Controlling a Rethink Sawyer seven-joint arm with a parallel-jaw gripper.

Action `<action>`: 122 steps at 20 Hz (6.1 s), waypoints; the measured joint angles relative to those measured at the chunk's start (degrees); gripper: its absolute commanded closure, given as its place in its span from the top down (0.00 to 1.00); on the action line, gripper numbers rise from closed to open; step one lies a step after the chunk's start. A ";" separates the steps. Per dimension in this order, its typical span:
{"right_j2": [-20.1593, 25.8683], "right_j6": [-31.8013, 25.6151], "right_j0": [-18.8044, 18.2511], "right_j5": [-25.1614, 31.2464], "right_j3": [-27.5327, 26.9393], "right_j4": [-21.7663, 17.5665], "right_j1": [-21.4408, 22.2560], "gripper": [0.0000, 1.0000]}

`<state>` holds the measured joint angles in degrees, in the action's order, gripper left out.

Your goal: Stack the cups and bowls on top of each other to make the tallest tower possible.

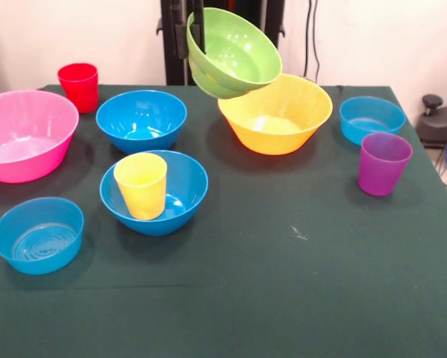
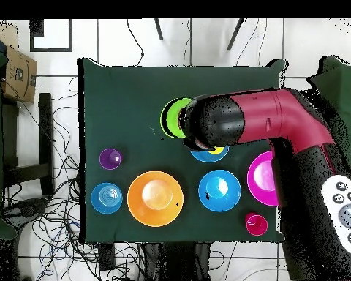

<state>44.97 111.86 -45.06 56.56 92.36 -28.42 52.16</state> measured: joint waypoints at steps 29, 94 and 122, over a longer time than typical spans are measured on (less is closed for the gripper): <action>-1.79 0.00 -2.80 0.01 -7.36 2.00 -1.80 0.00; -2.11 0.00 -0.84 4.83 -15.31 2.85 -1.77 0.00; -3.87 0.00 -0.39 -1.04 -14.86 2.37 -2.15 0.00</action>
<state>41.09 111.86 -45.46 55.52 77.50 -26.05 50.01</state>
